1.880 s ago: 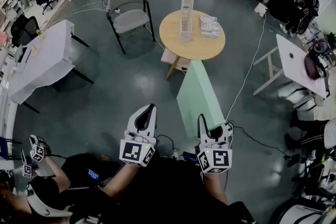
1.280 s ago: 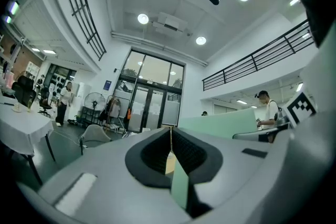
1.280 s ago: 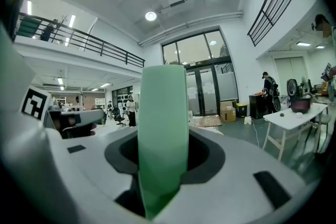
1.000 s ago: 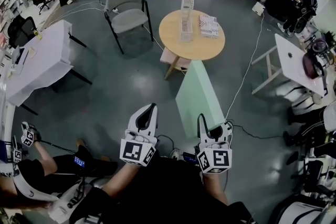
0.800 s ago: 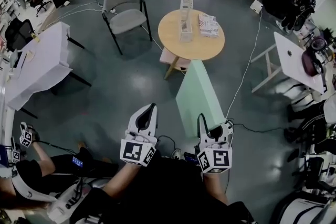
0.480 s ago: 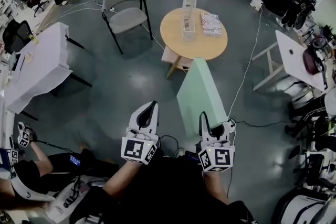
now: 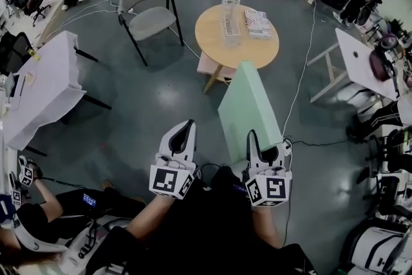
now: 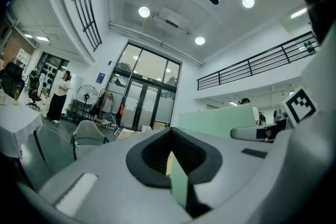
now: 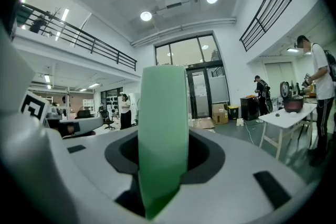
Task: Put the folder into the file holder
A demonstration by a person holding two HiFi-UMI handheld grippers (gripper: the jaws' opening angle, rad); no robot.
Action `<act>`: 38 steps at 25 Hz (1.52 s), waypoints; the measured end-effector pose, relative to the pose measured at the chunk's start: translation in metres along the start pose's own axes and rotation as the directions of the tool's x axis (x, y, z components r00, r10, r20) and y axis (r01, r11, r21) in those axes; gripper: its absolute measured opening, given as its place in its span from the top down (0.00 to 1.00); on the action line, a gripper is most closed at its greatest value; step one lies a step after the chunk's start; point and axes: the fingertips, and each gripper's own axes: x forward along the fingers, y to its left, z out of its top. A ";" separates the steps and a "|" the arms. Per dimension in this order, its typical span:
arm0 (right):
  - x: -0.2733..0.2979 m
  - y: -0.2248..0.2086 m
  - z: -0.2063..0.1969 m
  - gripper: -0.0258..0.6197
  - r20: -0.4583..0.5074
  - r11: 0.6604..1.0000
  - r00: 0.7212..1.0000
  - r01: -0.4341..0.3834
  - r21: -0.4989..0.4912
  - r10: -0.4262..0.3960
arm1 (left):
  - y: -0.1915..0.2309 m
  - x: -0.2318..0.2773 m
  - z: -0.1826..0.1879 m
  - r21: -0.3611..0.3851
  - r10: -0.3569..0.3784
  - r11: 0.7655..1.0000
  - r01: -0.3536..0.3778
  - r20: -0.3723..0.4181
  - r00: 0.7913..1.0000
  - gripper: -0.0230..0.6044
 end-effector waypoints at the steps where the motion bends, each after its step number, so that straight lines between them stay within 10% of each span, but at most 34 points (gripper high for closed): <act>1: 0.001 0.000 0.001 0.73 0.002 1.000 1.000 0.004 -0.002 -0.004 | 0.001 0.000 0.000 -0.002 -0.002 1.000 0.002 0.002 1.000 0.95; 19: 0.079 -0.017 -0.004 0.73 0.004 1.000 1.000 -0.020 0.003 0.020 | 0.034 0.061 -0.009 0.008 0.017 1.000 -0.017 -0.010 1.000 0.95; 38: 0.223 -0.130 0.016 0.73 -0.004 0.996 0.996 -0.089 0.018 0.089 | 0.033 0.253 -0.004 0.043 0.042 0.998 -0.042 -0.003 0.999 0.95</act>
